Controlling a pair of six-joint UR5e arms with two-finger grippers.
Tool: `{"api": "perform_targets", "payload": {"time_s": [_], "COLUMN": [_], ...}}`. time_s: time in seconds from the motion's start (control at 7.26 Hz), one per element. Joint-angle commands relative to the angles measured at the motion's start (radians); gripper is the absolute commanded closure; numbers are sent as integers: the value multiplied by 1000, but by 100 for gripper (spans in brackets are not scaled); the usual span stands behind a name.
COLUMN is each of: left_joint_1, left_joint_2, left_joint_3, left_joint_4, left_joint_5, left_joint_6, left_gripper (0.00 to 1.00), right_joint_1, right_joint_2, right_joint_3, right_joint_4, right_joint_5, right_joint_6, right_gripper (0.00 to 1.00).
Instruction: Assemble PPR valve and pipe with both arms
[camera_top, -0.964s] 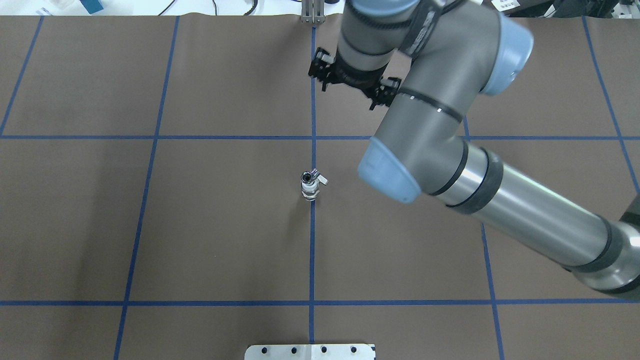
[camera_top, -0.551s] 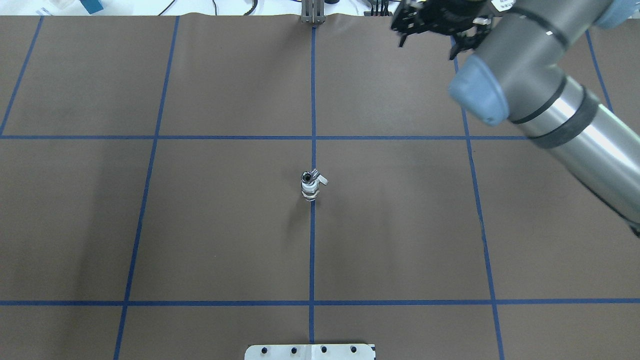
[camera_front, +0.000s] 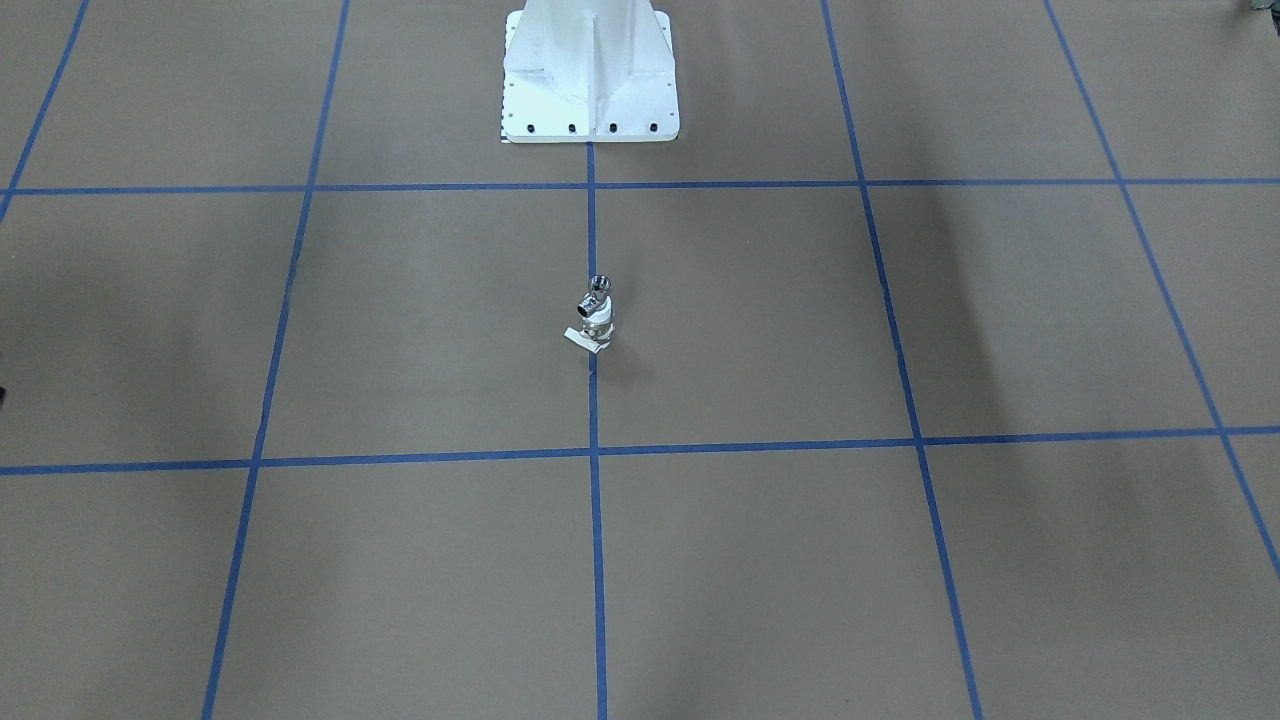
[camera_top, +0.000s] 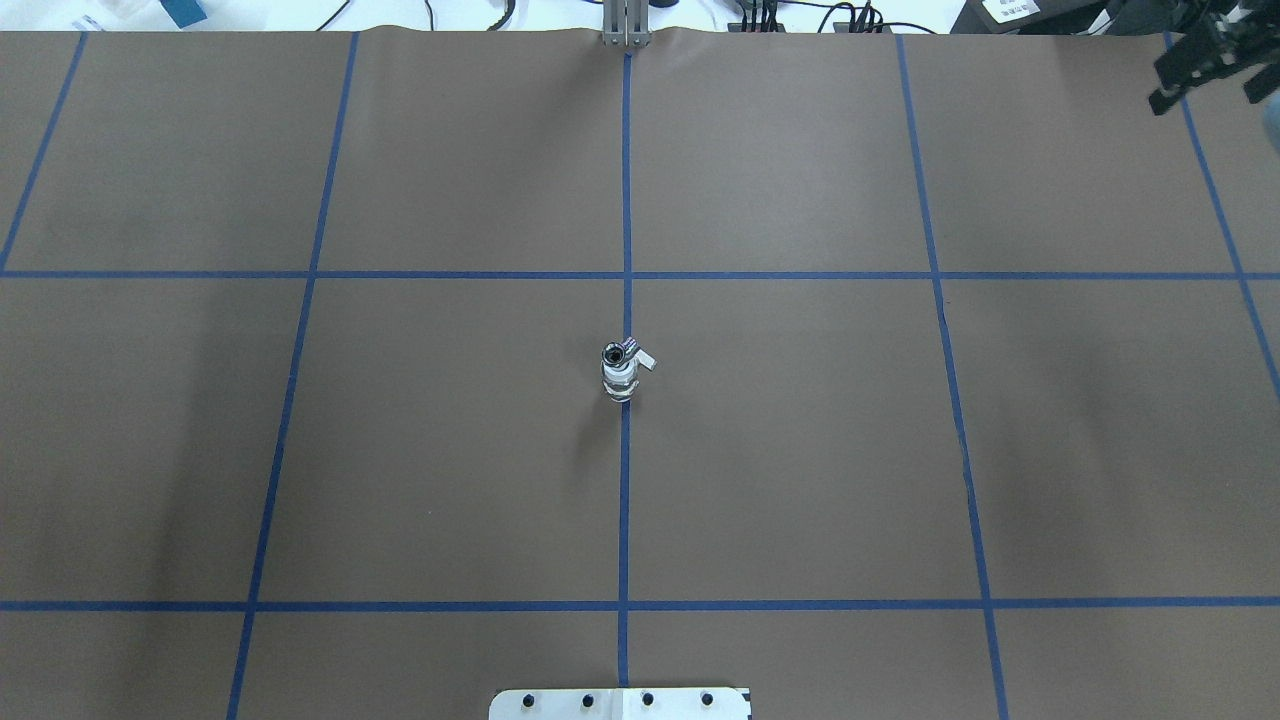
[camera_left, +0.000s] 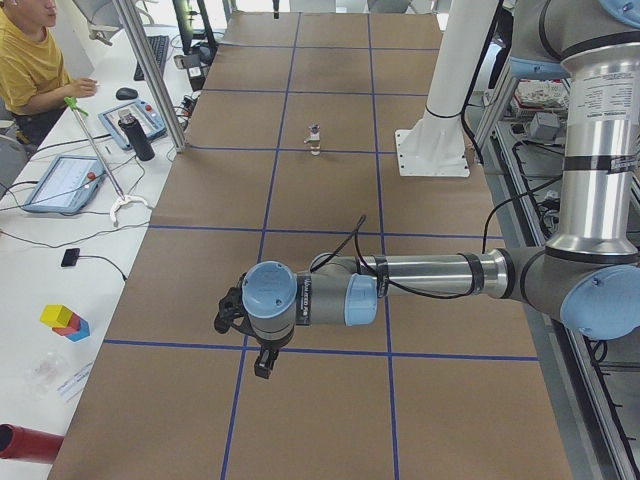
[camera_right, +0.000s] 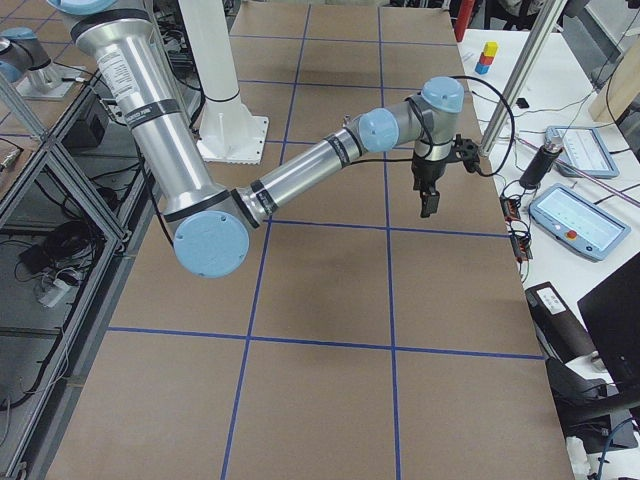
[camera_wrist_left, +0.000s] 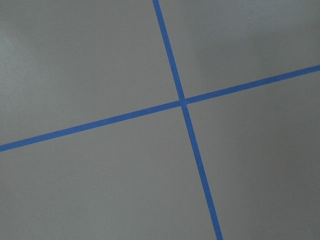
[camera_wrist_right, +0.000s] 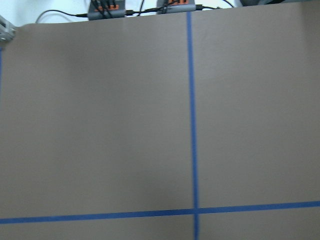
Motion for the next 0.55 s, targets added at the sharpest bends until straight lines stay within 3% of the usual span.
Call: {"api": "perform_targets", "payload": {"time_s": [0.0, 0.28, 0.41], "left_joint_1": [0, 5, 11], "left_joint_2": [30, -1, -4], "left_joint_3": [-10, -24, -25], "left_joint_4": [0, 7, 8], "left_joint_5": [13, 123, 128], "left_joint_6": [2, -7, -9], "left_gripper": [0, 0, 0], "right_joint_1": [106, 172, 196], "right_joint_2": [-184, -321, -379], "right_joint_3": [-15, -50, -91], "right_joint_4": [18, 149, 221], "right_joint_5": [11, 15, 20], "right_joint_6": [-267, -335, -362], "right_gripper": [0, 0, 0]}}
